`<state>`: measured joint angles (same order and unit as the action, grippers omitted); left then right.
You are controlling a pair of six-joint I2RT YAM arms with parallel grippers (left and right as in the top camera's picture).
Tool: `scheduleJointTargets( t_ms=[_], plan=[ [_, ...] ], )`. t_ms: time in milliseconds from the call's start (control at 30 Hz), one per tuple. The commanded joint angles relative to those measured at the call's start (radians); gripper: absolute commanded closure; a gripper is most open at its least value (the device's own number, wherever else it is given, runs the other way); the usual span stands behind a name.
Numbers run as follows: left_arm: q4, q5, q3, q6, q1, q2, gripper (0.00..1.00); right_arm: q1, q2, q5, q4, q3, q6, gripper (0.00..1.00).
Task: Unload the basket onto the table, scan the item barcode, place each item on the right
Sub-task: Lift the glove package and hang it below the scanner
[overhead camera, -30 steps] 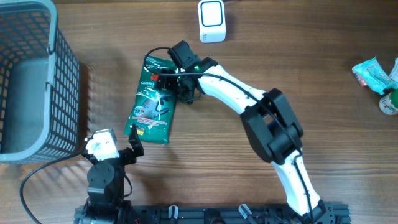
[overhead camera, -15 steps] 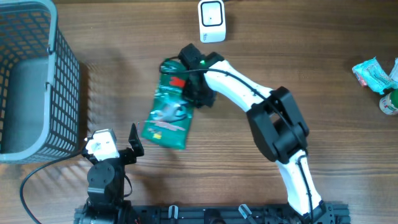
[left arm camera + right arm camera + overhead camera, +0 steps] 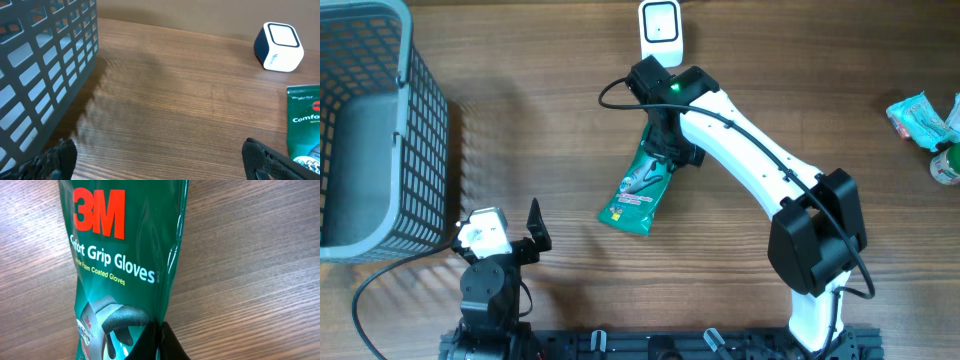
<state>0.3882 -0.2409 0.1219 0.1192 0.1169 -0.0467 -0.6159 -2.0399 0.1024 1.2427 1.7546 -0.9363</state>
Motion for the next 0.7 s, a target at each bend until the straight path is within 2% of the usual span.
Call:
scheduleJointTargets(
  t_ms=[0, 300, 567, 667],
  plan=[
    [-0.004, 0.005, -0.005, 0.016, 0.003, 0.007, 0.0, 0.002, 0.011, 0.021, 0.016, 0.0, 0.019, 0.96],
    [-0.004, 0.005, -0.005, 0.016, 0.003, 0.007, 0.0, 0.002, 0.029, 0.021, 0.037, 0.004, 0.051, 0.96],
    [-0.004, 0.005, -0.005, 0.016, 0.003, 0.007, 0.0, 0.001, 0.035, 0.057, 0.039, 0.126, 0.138, 0.95],
    [-0.004, 0.005, -0.005, 0.016, 0.003, 0.007, 0.0, -0.006, 0.035, 0.137, 0.056, 0.161, 0.166, 0.95]
  ],
)
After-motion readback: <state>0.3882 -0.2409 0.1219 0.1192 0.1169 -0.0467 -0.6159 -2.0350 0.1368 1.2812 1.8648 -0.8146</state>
